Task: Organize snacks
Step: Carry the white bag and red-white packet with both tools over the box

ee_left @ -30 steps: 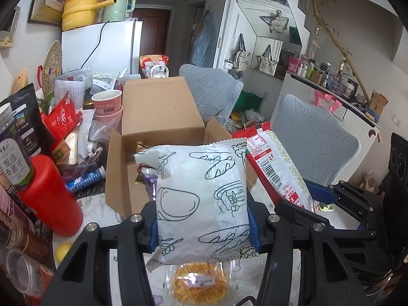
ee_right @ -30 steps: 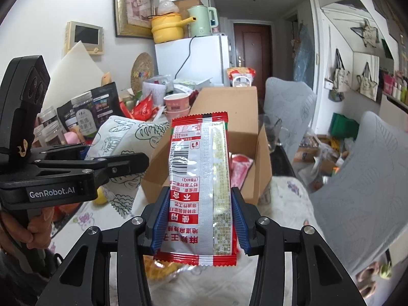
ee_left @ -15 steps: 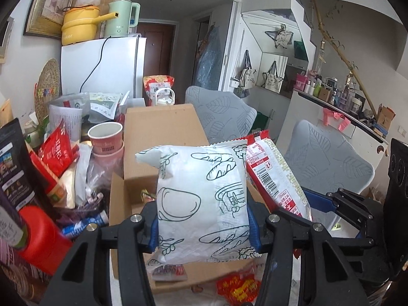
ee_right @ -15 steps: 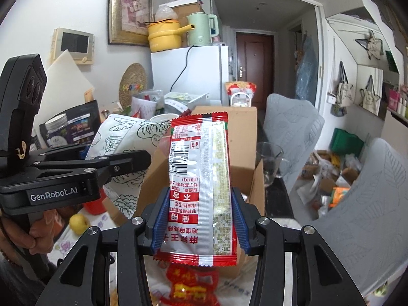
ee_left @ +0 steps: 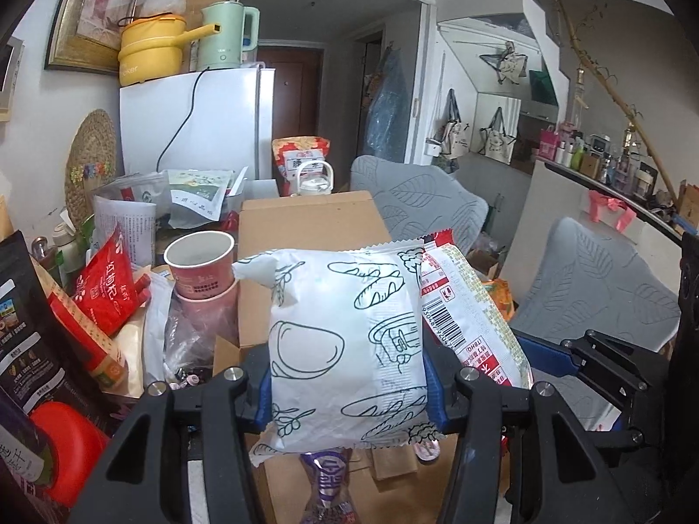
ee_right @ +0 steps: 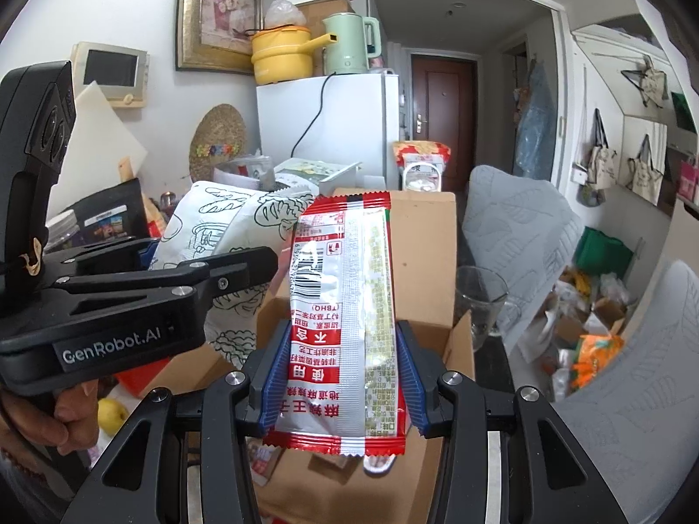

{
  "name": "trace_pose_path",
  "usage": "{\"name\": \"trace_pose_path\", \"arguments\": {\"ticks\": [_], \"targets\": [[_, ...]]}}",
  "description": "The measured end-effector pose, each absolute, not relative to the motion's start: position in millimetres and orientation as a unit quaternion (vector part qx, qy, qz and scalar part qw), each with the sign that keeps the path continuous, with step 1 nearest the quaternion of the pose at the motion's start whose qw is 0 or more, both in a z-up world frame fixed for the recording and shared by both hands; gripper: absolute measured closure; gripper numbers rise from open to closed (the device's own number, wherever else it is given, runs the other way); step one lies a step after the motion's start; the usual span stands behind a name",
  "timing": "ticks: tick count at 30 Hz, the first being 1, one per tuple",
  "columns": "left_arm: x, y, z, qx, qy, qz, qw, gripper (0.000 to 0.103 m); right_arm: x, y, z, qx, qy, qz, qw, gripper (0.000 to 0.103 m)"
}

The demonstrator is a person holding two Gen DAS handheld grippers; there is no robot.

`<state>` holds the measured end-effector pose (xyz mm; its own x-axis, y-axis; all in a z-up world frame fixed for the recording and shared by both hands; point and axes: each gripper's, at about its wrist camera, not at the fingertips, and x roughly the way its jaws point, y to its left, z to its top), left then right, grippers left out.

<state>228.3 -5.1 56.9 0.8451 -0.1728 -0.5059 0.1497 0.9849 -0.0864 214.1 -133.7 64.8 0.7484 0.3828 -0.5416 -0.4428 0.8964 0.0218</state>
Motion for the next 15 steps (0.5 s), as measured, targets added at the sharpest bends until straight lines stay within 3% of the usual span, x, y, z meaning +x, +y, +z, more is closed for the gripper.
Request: {"name": "trace_pose_path", "arguments": {"ticks": [15], "targets": [[272.4,8.2,9.4,-0.03,0.32,-0.056,0.945,0.051,257.6,-124.3,21.9,-0.057,0.337,0.213,0.915,0.058]]}}
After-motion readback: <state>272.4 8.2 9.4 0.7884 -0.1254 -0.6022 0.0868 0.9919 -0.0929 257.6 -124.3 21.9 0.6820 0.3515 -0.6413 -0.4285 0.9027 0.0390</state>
